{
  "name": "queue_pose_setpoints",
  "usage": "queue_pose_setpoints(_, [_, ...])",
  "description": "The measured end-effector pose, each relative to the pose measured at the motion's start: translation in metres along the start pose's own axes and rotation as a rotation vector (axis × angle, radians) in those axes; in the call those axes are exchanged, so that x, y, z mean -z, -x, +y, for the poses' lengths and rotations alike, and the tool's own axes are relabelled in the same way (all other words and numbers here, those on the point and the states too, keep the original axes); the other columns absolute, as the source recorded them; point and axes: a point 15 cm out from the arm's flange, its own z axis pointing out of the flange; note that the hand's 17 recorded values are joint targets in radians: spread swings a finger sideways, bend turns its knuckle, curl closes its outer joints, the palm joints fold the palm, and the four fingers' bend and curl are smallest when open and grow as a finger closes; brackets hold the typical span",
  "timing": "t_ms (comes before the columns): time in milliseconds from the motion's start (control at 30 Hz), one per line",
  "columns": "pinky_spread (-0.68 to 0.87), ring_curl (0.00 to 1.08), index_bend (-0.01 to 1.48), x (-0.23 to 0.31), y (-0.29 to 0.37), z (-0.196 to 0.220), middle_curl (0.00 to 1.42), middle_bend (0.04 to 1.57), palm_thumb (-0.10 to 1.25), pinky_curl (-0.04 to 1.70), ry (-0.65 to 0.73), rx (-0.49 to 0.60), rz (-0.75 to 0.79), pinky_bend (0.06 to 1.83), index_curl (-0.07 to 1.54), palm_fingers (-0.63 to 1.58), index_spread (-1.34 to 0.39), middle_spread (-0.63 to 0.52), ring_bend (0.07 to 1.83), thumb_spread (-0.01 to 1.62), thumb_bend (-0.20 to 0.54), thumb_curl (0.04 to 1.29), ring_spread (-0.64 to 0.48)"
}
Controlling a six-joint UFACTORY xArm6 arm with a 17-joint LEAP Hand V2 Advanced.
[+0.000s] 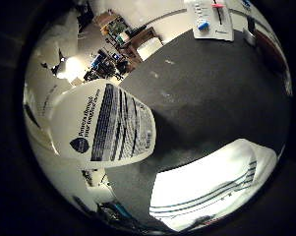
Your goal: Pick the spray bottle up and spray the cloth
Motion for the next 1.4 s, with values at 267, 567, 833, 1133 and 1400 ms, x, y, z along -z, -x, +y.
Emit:
queue_pose_setpoints(267, [0.45,0.24,0.59,-0.003,0.000,0.011,0.36,0.58,0.42,0.45,0.060,0.030,0.035,1.06,0.45,0.14,-0.46,-0.15,0.76,0.98,-0.046,0.50,0.14])
queue_pose_setpoints(567, [0.66,0.17,0.43,0.008,-0.002,0.026,0.31,0.41,0.39,0.30,0.171,0.044,0.128,0.88,0.37,0.13,-0.43,-0.07,0.53,0.95,-0.031,0.42,0.25])
queue_pose_setpoints(833, [0.68,0.16,0.36,0.054,0.015,0.025,0.30,0.29,0.45,0.22,0.273,0.065,0.319,0.77,0.36,0.24,-0.47,-0.08,0.40,0.96,-0.028,0.42,0.26])
queue_pose_setpoints(1133, [0.66,0.16,0.28,0.138,0.057,0.010,0.31,0.19,0.49,0.18,0.300,0.085,0.577,0.69,0.35,0.30,-0.49,-0.09,0.29,0.96,-0.030,0.43,0.26])
queue_pose_setpoints(1400, [0.65,0.18,0.25,0.184,0.083,0.012,0.29,0.17,0.50,0.17,0.245,0.080,0.649,0.63,0.36,0.27,-0.49,-0.06,0.24,0.97,-0.027,0.43,0.27])
